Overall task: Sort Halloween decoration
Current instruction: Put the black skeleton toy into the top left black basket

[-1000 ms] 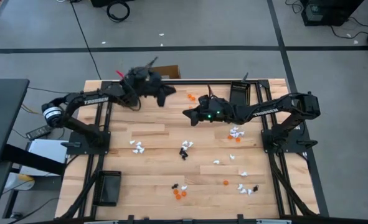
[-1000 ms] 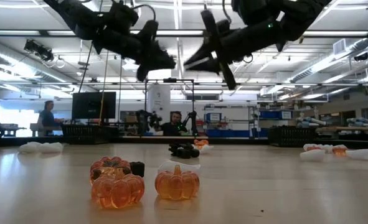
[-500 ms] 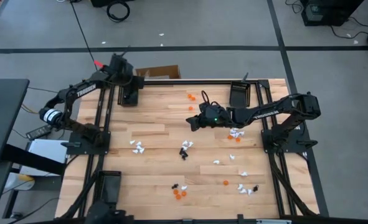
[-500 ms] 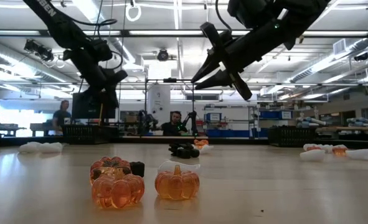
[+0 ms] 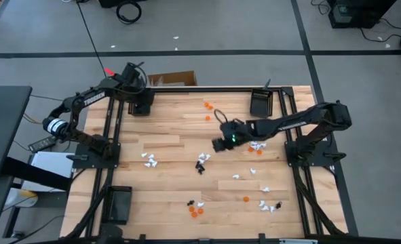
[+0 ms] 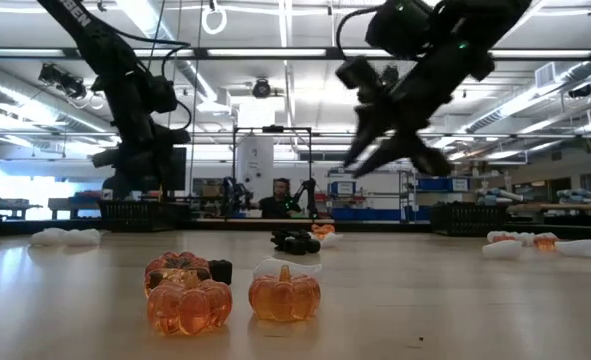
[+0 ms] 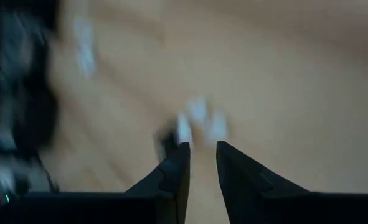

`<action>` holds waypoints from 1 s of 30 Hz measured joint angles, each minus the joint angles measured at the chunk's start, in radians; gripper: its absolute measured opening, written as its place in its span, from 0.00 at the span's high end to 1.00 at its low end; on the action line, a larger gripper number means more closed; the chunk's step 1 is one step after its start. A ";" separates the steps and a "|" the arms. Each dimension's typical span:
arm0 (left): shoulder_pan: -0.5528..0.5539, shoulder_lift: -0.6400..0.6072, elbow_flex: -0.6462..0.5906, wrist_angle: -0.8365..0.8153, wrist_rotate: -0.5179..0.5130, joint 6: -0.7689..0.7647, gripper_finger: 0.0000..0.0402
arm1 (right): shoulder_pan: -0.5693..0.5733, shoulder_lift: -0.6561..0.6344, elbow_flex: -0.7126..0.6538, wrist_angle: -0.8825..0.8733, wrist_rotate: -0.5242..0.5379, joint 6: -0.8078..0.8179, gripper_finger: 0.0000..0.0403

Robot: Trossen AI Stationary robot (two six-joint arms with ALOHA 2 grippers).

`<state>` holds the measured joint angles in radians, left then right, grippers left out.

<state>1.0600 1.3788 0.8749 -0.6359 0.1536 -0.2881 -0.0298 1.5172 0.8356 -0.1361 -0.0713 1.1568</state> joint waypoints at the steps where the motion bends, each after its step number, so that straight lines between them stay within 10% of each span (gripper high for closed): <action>1: -0.015 -0.002 0.000 -0.003 0.040 -0.002 0.42 | 0.027 -0.023 0.000 -0.058 -0.014 -0.004 0.78; 10: -0.336 -0.041 0.000 0.122 0.073 -0.194 0.45 | 0.390 -0.249 0.000 -0.605 -0.059 0.313 0.79; 18: -0.637 -0.037 0.000 0.282 -0.108 -0.373 0.46 | 0.676 -0.206 0.000 -0.658 -0.149 0.594 0.79; 30: -0.740 -0.037 0.000 0.304 -0.159 -0.396 0.46 | 0.914 -0.046 0.000 -0.646 -0.127 -0.148 0.78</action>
<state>0.3204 1.3415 0.8749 -0.3322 -0.0055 -0.6843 0.8846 1.4708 0.8360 -0.7819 -0.1987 1.0090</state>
